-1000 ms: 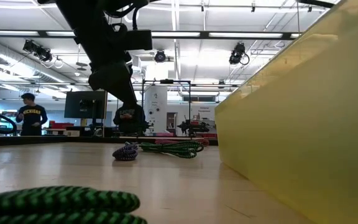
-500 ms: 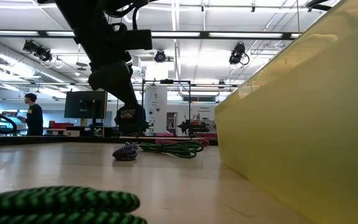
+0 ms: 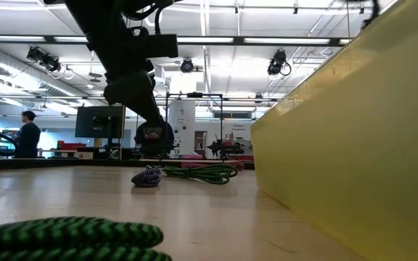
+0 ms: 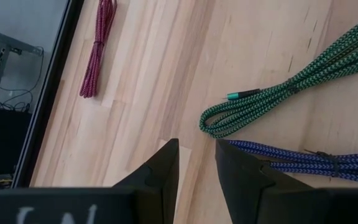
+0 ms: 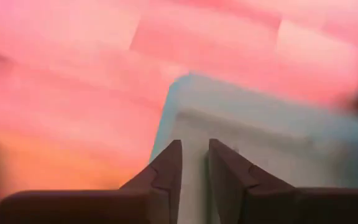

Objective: Pick & Place USB Port
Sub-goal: Put the right blue pattern charger cable into the blue bin

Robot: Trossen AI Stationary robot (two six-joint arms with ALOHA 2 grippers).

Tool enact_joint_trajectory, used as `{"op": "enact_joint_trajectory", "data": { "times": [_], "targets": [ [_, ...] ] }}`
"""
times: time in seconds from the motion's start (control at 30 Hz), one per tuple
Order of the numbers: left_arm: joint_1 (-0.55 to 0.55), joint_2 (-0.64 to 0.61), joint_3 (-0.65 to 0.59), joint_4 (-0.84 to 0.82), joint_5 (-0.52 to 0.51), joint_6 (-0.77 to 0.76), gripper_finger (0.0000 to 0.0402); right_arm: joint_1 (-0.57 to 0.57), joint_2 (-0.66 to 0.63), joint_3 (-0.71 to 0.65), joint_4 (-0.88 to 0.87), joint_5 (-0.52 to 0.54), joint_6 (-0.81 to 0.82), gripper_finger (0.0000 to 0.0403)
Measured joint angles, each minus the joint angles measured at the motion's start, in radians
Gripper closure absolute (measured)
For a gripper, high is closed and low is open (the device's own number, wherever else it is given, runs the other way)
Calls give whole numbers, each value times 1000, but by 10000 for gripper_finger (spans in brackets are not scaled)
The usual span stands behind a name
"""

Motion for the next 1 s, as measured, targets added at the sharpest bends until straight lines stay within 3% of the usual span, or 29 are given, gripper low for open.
{"op": "enact_joint_trajectory", "data": {
  "times": [0.23, 0.47, 0.57, 0.8, 1.0],
  "targets": [
    [0, 0, 0, 23, 2, -4, 289, -254, -38, 0, -13, 36, -254, 334],
    [0, 0, 0, 27, 10, -5, 289, -528, -73, 0, 272, 97, -841, 328],
    [0, 0, 0, 26, 38, -5, 289, -650, -75, 0, 363, 92, -1012, 319],
    [0, 0, 0, 26, 80, -6, 289, -900, -72, 0, 423, -4, -1181, 296],
    [0, 0, 0, 28, 80, -6, 289, -1028, -72, 0, 482, -88, -1280, 254]
  ]
}}
